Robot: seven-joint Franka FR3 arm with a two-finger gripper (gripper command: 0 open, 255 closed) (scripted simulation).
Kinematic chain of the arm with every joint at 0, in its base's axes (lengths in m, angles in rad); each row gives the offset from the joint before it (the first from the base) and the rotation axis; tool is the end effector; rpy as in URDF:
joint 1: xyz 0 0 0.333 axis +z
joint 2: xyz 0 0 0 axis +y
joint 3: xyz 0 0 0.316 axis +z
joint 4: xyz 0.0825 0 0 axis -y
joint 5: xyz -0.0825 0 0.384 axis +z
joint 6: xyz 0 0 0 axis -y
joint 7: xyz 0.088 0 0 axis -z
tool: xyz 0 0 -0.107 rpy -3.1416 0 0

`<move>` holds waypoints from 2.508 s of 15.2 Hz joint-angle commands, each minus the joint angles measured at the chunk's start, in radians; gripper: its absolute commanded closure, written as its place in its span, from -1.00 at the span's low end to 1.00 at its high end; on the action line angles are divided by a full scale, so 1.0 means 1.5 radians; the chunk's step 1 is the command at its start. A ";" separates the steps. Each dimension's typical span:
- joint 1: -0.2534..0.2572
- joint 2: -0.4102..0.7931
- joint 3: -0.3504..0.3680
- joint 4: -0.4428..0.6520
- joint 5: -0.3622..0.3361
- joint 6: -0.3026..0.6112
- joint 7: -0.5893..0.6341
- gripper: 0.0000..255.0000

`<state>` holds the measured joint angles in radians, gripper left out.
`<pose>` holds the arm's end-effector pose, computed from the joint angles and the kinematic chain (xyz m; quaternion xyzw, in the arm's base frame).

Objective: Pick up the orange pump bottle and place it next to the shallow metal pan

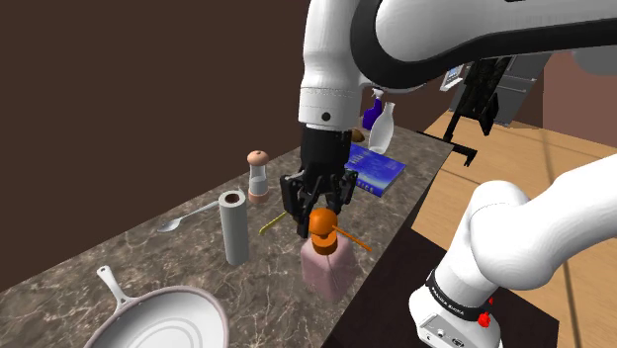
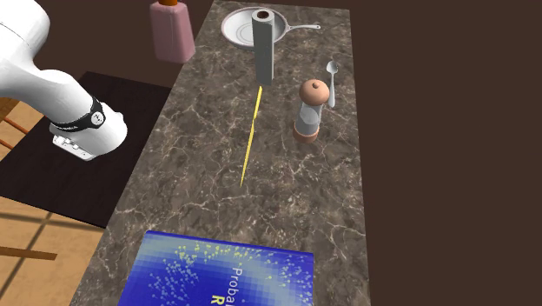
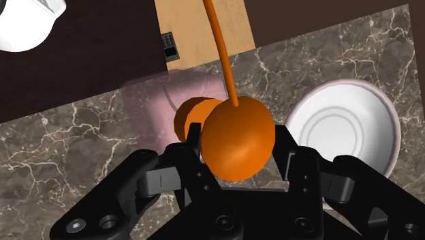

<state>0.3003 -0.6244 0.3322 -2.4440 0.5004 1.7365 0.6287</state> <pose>0.2618 0.2602 0.4988 -0.9841 0.0863 0.1229 0.0950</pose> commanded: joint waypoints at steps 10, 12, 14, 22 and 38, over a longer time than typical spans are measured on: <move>0.005 0.022 0.024 -0.080 0.023 0.099 -0.028 1.00; 0.006 0.029 0.028 -0.093 0.028 0.118 -0.034 1.00; 0.007 0.036 0.033 -0.106 0.033 0.138 -0.039 1.00; 0.008 0.042 0.036 -0.114 0.036 0.152 -0.044 1.00; -0.008 0.020 0.002 -0.051 0.003 0.063 -0.036 -1.00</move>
<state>0.2882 -0.5931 0.3358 -2.5216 0.5047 1.8325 0.5740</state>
